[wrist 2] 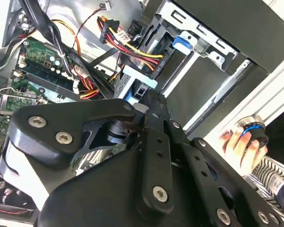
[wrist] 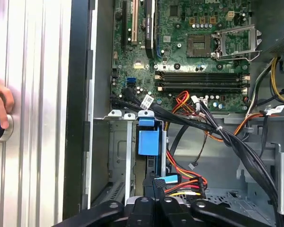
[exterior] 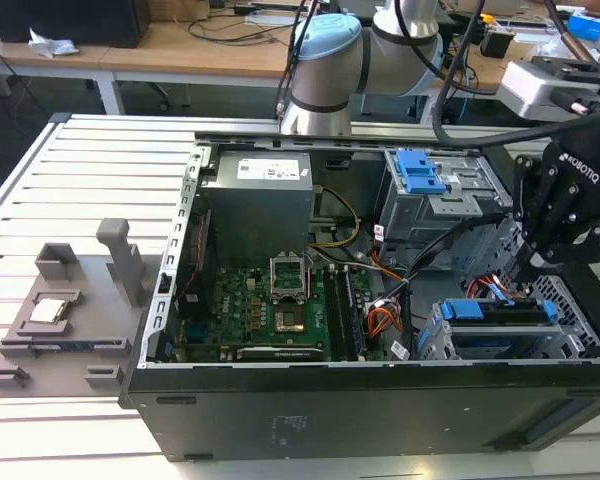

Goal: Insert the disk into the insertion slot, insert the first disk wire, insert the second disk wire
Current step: 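Insert the second disk wire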

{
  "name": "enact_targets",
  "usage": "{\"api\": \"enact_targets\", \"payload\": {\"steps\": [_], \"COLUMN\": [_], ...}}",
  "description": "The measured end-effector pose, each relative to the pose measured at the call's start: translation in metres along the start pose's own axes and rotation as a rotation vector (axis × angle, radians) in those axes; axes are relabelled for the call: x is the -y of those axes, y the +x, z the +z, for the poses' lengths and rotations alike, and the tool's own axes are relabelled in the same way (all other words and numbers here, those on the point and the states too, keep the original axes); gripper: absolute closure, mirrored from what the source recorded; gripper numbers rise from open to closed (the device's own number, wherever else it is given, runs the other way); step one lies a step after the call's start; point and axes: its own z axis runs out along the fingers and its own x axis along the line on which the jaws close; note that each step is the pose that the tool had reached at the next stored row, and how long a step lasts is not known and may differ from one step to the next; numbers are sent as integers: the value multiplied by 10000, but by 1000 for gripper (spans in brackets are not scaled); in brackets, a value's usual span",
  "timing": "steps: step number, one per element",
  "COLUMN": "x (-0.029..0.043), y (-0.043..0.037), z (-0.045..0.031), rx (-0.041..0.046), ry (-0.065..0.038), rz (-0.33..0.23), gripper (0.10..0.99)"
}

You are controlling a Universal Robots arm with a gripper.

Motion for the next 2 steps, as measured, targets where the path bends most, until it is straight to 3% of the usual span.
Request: {"api": "enact_targets", "payload": {"steps": [2], "x": [0], "y": [0], "z": [-1], "rx": [1], "ry": [0], "rz": [0], "gripper": [980]}}
